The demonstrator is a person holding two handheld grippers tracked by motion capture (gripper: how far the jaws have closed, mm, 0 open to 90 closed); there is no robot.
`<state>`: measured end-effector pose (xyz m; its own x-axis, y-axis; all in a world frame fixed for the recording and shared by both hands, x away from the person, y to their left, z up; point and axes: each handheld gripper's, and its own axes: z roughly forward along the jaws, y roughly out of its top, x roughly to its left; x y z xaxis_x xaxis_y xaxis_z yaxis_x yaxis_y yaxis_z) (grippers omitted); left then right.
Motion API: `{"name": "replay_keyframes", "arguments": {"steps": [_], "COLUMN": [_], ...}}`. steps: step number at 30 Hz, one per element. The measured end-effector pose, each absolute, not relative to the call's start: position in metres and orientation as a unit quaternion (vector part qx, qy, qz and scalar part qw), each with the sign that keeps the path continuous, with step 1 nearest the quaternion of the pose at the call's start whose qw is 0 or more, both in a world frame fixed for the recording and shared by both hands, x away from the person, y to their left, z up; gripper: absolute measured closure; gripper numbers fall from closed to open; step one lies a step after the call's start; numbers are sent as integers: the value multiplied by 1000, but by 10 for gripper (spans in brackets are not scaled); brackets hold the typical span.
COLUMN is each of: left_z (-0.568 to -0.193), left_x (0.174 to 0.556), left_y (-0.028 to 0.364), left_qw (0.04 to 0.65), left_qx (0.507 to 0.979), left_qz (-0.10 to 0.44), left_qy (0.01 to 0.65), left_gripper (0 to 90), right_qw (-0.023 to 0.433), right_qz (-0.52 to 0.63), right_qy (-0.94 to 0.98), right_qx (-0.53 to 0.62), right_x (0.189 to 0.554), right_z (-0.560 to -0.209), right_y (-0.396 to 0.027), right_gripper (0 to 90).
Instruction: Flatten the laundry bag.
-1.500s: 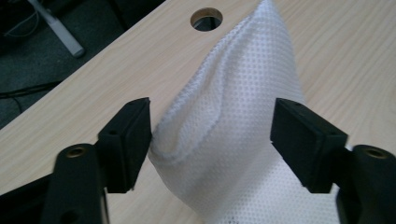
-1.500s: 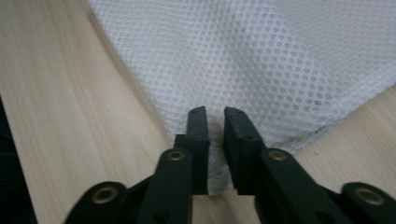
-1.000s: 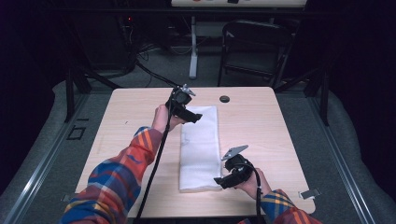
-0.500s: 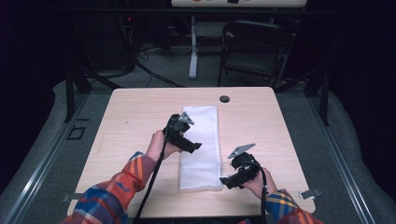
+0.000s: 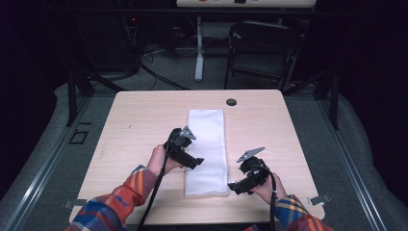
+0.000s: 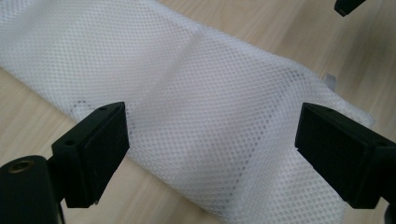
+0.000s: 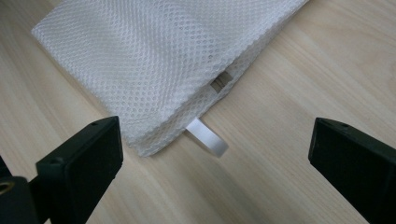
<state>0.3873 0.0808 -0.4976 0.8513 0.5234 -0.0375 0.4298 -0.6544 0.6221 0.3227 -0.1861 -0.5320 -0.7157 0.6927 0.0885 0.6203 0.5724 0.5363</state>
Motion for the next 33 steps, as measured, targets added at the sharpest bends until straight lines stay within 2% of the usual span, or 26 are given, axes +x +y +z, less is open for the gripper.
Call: {"name": "replay_keyframes", "arguments": {"steps": [7, 19, 29, 33], "left_z": [-503, -518, -537, -545], "left_x": [365, 342, 324, 324], "left_y": [74, 54, 30, 25], "left_qw": [319, 319, 293, 277], "left_qx": [910, 924, 944, 950], "left_qz": [90, 58, 31, 35], "left_qy": [247, 201, 147, 141], "left_gripper": [116, 160, 226, 287], "right_qw": [62, 54, 51, 52], "right_qz": [268, 287, 287, 286], "right_qy": [888, 885, 884, 884], "right_qx": [367, 363, 366, 365], "right_x": [319, 321, 321, 322], "right_z": [-533, -533, -533, -533], "right_y": [-186, -186, -185, -185], "right_gripper": [32, 95, 132, 146]}}
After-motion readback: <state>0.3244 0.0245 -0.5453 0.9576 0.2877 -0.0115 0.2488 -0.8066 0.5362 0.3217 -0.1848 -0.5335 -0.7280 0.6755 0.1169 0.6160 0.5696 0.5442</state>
